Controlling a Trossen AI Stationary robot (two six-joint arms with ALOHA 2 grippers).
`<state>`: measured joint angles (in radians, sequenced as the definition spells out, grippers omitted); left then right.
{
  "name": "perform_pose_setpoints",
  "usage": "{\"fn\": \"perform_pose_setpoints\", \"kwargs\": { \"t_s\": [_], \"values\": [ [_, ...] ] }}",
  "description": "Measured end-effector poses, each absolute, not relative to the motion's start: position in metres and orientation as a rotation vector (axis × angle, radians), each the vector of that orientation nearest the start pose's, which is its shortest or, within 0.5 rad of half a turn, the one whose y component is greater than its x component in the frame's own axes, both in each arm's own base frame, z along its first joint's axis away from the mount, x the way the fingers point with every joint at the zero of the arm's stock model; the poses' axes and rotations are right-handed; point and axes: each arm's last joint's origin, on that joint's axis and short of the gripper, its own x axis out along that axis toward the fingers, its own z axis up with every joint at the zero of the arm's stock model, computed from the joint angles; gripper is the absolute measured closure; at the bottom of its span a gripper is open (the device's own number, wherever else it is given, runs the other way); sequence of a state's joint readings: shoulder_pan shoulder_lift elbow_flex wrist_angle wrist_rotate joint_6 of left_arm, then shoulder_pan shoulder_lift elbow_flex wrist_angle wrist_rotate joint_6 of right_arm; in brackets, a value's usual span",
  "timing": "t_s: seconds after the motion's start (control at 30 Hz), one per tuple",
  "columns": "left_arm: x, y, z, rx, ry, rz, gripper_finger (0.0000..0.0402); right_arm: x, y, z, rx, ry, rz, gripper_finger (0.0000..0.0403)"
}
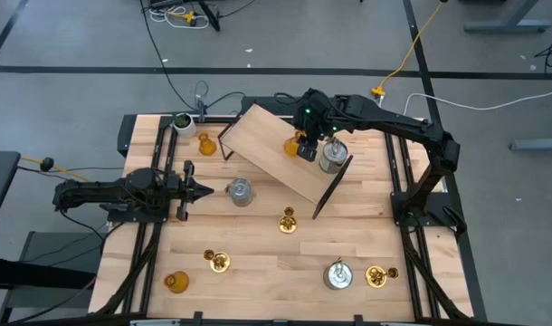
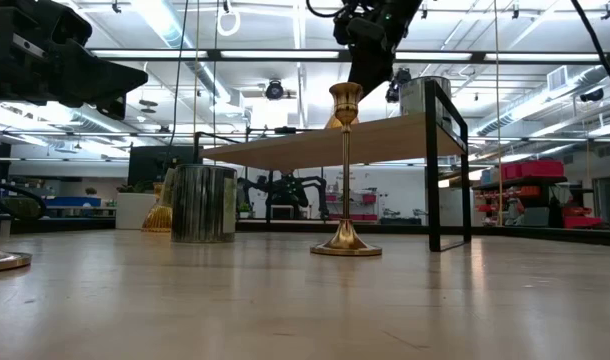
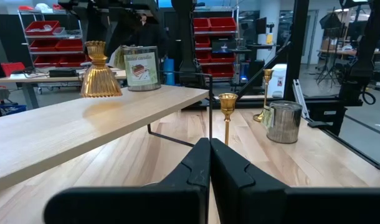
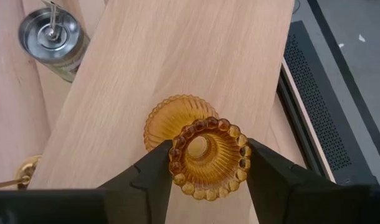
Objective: Pick & Place candle stick holders
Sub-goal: Put the top right yellow candle holder on the shelf
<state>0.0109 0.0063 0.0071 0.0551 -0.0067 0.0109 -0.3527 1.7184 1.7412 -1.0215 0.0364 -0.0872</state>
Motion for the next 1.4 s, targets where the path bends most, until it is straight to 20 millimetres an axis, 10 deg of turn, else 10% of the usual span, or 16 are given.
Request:
{"fn": "perform_pose_setpoints", "kwargs": {
  "t_s": [1.4],
  "values": [
    [0.098, 0.001, 0.171, 0.011, -0.056, 0.018, 0.0390, 0.343, -0.130, 0.340, -0.031, 1.023, -0.434, 0.0227]
  ]
}}
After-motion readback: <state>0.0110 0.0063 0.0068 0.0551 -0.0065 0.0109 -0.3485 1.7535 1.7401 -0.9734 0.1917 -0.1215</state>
